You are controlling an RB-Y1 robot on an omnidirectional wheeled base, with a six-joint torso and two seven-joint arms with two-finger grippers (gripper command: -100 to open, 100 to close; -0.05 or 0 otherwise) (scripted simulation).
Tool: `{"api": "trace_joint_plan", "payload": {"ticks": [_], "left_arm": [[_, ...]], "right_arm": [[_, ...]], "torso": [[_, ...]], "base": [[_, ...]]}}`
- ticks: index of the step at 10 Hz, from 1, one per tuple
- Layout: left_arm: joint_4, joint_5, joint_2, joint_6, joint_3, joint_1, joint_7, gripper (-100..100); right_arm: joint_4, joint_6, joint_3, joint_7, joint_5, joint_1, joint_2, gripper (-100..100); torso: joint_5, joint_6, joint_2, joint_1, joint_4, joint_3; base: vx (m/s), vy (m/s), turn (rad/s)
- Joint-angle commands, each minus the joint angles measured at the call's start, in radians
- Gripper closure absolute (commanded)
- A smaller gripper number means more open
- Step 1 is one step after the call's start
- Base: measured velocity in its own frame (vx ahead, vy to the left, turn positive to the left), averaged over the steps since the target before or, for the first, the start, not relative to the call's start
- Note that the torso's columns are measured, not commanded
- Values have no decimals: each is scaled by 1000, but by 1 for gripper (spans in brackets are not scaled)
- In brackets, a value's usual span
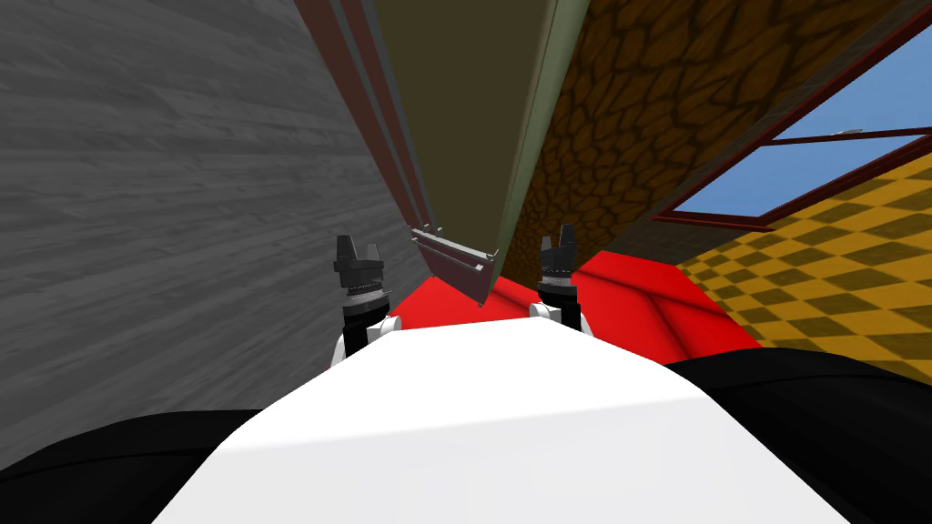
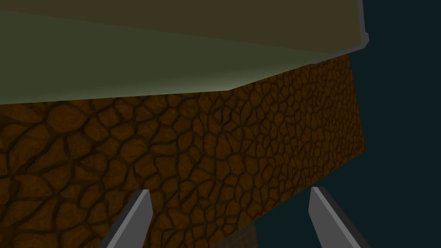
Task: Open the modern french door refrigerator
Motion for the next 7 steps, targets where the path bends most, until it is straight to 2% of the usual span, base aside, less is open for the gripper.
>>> {"api": "trace_joint_plan", "payload": {"ticks": [1,7], "left_arm": [[0,0,0,0,0,0,0,0],[0,0,0,0,0,0,0,0]], "right_arm": [[0,0,0,0,0,0,0,0],[0,0,0,0,0,0,0,0]], "torso": [[0,0,40,0,41,-82],[0,0,470,0,470,-939]], "base": [[0,0,0],[0,0,0]]}}
